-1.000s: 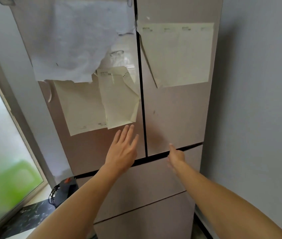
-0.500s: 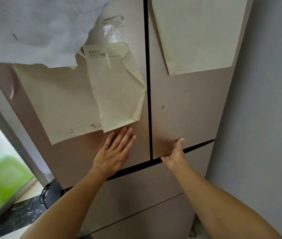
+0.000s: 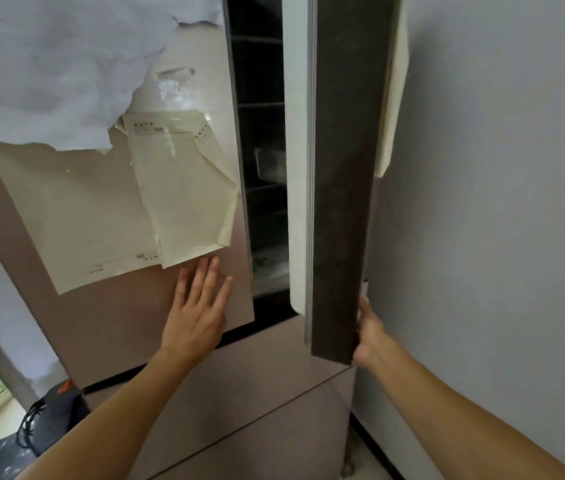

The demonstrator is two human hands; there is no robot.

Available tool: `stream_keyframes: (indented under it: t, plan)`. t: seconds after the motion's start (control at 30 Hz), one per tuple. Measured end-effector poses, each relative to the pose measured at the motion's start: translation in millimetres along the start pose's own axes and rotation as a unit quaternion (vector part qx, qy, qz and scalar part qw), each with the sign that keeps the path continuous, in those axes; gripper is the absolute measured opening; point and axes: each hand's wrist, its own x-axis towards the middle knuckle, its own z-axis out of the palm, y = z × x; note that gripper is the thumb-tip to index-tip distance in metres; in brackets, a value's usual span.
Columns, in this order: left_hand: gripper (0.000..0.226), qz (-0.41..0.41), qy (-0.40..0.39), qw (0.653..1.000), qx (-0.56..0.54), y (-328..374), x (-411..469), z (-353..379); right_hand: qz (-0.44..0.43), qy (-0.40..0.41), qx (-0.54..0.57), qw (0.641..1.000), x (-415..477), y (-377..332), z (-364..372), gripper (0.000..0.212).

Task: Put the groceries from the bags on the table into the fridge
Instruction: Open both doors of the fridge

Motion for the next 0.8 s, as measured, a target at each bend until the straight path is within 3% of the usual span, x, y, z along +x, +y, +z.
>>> stream_keyframes:
  t: [0.2,0.3,0.47,0.53,0.6,0.7,0.8]
  plan:
    - [0.053,0.070,-0.105,0.992,0.012,38,32,-29,-0.026,0.037,-0.082,0.996,-43,-57,-71,0.050]
    - [0.041,0.083,-0.156,0.983,0.058,52,54,-45,-0.035,0.043,-0.064,0.996,-63,-73,-95,0.041]
    - [0.042,0.081,-0.250,0.957,0.120,72,83,-56,-0.071,0.042,0.011,0.997,-83,-81,-128,0.030]
    - [0.040,0.039,-0.238,0.970,0.025,93,94,-61,-0.131,0.080,0.032,0.988,-79,-79,-138,0.034]
    - [0.045,-0.027,-0.169,0.964,-0.202,128,107,-70,-0.240,0.169,-0.038,0.955,-75,-76,-146,0.049]
    - [0.058,-0.098,-0.062,0.868,-0.483,191,139,-105,-0.431,0.196,-0.217,0.854,-94,-77,-148,0.054]
    - [0.051,-0.120,0.015,0.794,-0.595,235,186,-142,-0.510,0.133,-0.380,0.761,-105,-81,-159,0.056]
